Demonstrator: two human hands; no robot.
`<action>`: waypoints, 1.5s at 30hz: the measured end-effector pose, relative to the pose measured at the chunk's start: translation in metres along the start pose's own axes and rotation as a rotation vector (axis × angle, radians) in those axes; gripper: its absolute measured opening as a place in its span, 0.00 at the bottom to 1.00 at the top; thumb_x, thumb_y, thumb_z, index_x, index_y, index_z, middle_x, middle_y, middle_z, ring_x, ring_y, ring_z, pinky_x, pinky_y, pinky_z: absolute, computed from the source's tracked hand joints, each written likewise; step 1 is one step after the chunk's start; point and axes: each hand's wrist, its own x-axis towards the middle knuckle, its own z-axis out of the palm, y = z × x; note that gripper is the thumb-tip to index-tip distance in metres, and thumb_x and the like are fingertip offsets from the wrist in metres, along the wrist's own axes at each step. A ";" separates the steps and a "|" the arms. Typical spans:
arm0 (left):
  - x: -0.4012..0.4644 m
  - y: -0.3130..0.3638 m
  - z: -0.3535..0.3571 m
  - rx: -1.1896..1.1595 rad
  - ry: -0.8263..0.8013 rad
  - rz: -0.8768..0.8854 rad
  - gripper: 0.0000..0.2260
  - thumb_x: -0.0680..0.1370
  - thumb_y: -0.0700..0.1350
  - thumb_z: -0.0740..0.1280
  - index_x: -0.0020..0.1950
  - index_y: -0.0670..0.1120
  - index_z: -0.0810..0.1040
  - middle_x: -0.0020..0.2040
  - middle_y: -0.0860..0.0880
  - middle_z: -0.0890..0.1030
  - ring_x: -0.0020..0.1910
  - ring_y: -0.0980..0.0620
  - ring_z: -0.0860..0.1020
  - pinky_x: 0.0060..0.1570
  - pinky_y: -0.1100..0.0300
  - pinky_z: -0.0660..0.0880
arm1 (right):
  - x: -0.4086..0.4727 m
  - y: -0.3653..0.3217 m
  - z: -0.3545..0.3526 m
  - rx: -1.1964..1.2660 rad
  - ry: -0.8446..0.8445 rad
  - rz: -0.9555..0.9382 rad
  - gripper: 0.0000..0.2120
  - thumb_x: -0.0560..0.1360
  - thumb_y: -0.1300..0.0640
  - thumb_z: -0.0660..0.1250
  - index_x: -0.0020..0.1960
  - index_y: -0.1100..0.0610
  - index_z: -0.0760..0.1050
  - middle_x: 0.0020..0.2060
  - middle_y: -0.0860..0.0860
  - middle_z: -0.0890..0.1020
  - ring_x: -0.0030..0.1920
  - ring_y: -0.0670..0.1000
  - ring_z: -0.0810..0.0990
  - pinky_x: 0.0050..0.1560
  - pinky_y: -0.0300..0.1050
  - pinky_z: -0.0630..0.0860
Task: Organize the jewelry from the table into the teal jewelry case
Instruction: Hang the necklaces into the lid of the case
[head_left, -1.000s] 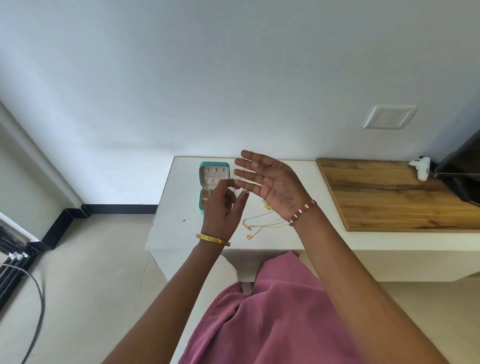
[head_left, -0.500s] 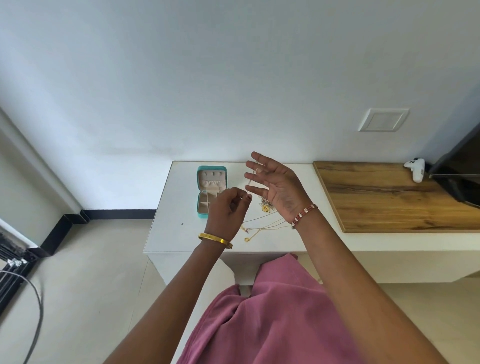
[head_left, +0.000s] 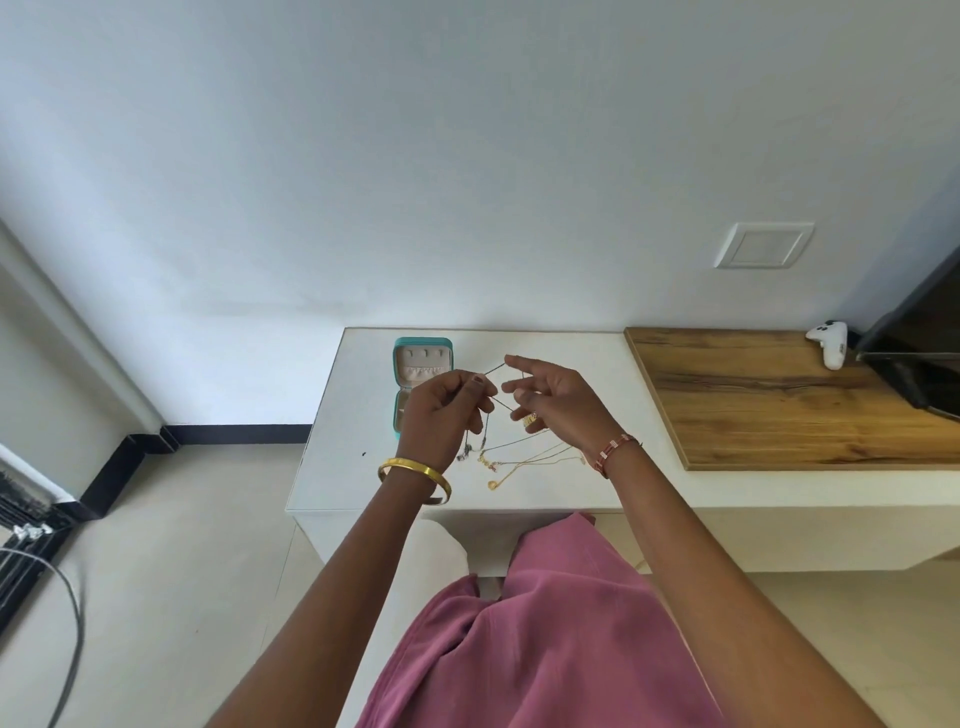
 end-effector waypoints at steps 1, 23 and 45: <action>0.000 0.000 -0.001 -0.013 0.007 -0.007 0.13 0.78 0.39 0.60 0.36 0.48 0.78 0.28 0.53 0.78 0.23 0.60 0.72 0.34 0.64 0.72 | -0.001 0.000 0.000 -0.025 -0.009 -0.001 0.20 0.77 0.64 0.60 0.68 0.54 0.68 0.56 0.57 0.79 0.37 0.49 0.78 0.37 0.39 0.74; -0.003 0.004 -0.006 -0.330 -0.067 -0.166 0.11 0.78 0.36 0.59 0.38 0.40 0.77 0.25 0.50 0.79 0.22 0.56 0.74 0.30 0.64 0.77 | -0.016 0.004 0.008 0.035 -0.084 -0.079 0.04 0.73 0.60 0.68 0.41 0.56 0.80 0.35 0.49 0.82 0.34 0.36 0.77 0.42 0.30 0.71; -0.006 0.006 -0.012 -0.447 -0.058 -0.339 0.08 0.77 0.35 0.59 0.40 0.39 0.76 0.25 0.48 0.79 0.20 0.55 0.71 0.25 0.67 0.72 | -0.016 -0.007 0.006 0.299 -0.150 0.022 0.08 0.74 0.65 0.64 0.37 0.61 0.77 0.22 0.51 0.74 0.25 0.50 0.70 0.33 0.43 0.72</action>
